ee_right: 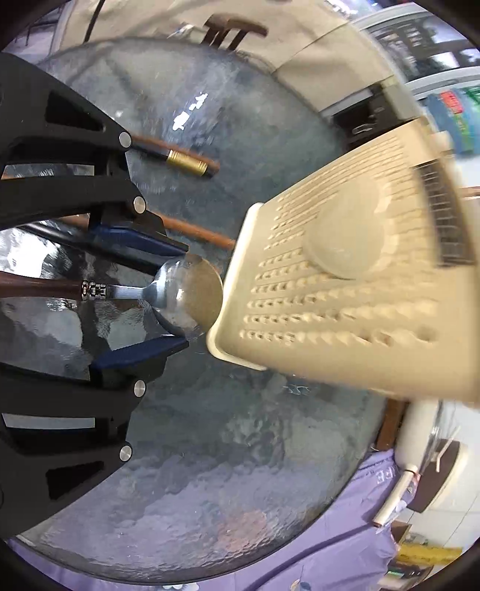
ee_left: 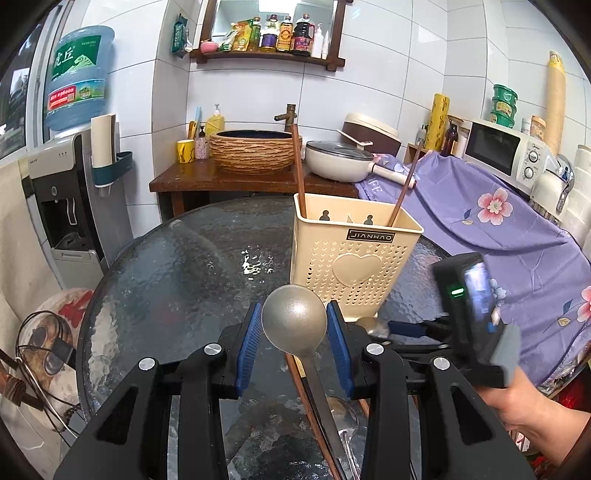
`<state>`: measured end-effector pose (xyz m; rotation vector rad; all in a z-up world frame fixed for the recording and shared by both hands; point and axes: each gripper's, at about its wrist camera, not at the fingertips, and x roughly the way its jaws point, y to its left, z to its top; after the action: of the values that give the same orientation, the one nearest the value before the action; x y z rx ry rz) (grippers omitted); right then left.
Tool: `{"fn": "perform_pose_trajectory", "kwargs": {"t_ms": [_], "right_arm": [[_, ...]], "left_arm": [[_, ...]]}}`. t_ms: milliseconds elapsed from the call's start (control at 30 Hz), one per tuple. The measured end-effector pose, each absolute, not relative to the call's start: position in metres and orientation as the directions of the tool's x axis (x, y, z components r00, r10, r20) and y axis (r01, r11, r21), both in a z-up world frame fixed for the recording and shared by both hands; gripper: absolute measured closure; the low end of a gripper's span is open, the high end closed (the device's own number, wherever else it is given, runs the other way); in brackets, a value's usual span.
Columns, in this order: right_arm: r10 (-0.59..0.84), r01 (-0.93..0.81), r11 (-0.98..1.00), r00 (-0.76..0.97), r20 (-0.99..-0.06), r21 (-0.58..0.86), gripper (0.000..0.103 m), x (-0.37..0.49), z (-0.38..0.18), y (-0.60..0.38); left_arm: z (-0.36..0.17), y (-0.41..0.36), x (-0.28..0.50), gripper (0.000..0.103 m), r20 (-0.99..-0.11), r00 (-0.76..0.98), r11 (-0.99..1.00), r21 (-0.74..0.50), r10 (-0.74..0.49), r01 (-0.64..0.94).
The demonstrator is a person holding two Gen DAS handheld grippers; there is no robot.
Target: Organize utensils
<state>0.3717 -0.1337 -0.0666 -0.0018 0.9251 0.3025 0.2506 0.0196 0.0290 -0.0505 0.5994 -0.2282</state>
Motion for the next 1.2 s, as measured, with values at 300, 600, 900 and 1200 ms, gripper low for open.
{"fn": "perform_pose_trajectory", "kwargs": {"t_ms": [300, 600, 900, 1200], "right_arm": [[0.310, -0.297, 0.946, 0.701, -0.642, 0.132, 0.057, 0.314, -0.005, -0.161], [0.303, -0.296, 0.949, 0.768, -0.564, 0.106, 0.058, 0.282, 0.019, -0.175], [0.310, -0.297, 0.948, 0.784, -0.537, 0.115, 0.058, 0.286, 0.033, -0.174], [0.363, -0.321, 0.932, 0.805, -0.469, 0.171, 0.058, 0.312, 0.111, -0.176]], "left_arm": [[0.040, 0.016, 0.243, 0.068, -0.524, 0.814, 0.968, -0.120, -0.250, 0.220], [0.044, 0.008, 0.240, 0.068, -0.510, 0.823, 0.967, -0.109, -0.252, 0.229], [0.051, 0.007, 0.249, 0.068, -0.502, 0.829, 0.968, -0.102, -0.248, 0.228], [0.125, 0.007, 0.287, 0.068, -0.407, 0.878, 0.967, -0.124, -0.253, 0.222]]}}
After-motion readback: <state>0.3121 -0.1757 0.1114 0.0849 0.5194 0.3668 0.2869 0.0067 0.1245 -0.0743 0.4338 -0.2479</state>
